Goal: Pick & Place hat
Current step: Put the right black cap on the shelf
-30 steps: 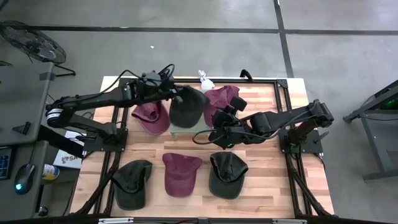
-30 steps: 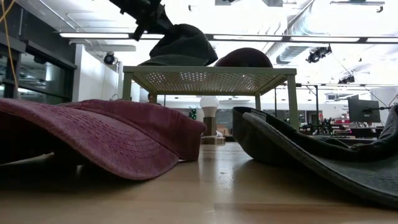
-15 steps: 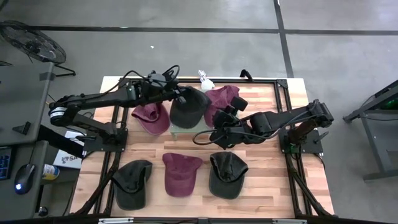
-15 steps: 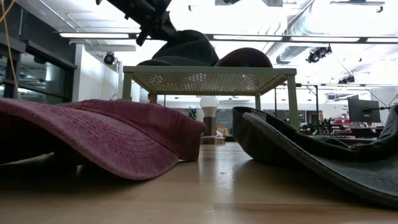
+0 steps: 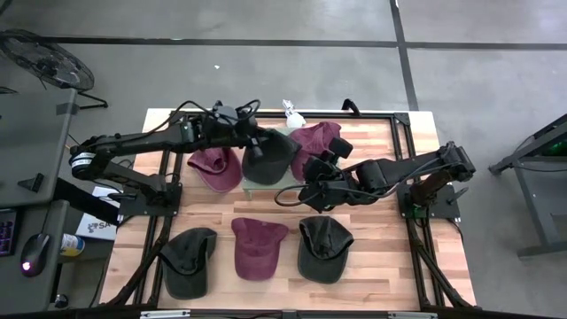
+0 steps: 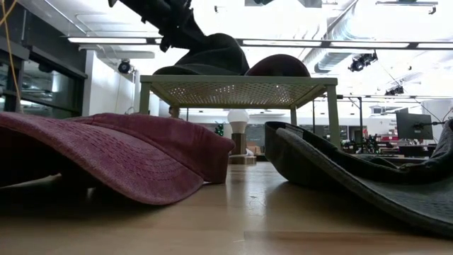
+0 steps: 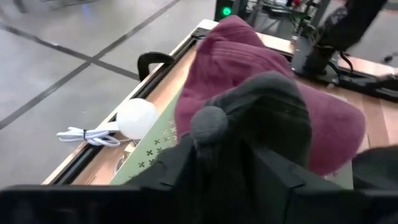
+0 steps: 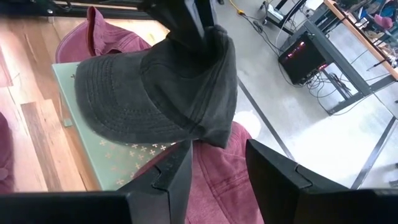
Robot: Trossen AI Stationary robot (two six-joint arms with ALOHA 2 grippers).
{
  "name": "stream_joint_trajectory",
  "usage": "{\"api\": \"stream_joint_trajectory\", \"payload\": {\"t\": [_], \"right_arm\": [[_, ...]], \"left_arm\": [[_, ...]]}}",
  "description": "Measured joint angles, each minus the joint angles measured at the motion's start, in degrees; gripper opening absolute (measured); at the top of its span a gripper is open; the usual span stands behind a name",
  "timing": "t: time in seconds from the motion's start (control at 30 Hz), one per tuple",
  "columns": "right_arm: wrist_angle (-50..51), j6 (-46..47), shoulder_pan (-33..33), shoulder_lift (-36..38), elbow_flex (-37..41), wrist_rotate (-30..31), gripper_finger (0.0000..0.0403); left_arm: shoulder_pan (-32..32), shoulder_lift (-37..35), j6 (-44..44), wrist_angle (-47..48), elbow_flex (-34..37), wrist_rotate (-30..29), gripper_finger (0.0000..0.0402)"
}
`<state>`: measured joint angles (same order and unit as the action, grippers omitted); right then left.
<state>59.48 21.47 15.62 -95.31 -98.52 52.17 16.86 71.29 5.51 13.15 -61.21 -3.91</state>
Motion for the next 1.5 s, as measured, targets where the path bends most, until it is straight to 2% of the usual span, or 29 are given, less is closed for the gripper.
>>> {"api": "stream_joint_trajectory", "payload": {"t": [0.2, 0.4, 0.6, 1.5], "right_arm": [[0.20, 0.62, 0.00, 0.00, 0.00, -0.03, 0.0142], [0.22, 0.62, 0.00, 0.00, 0.00, -1.19, 0.0142], [0.24, 0.62, 0.00, 0.00, 0.00, -2.82, 0.0142], [1.27, 0.58, 0.00, 0.00, 0.00, -2.85, 0.0142]], "left_arm": [[0.00, 0.00, -2.73, 0.31, 0.00, 4.69, 0.0216], [0.00, -0.02, -4.56, 0.35, 0.00, 6.44, 0.0256], [0.00, -0.04, -8.48, 0.33, 0.00, 6.47, 0.0262], [-0.01, -1.44, -19.65, 0.42, 0.00, 6.10, 0.0262]]}}
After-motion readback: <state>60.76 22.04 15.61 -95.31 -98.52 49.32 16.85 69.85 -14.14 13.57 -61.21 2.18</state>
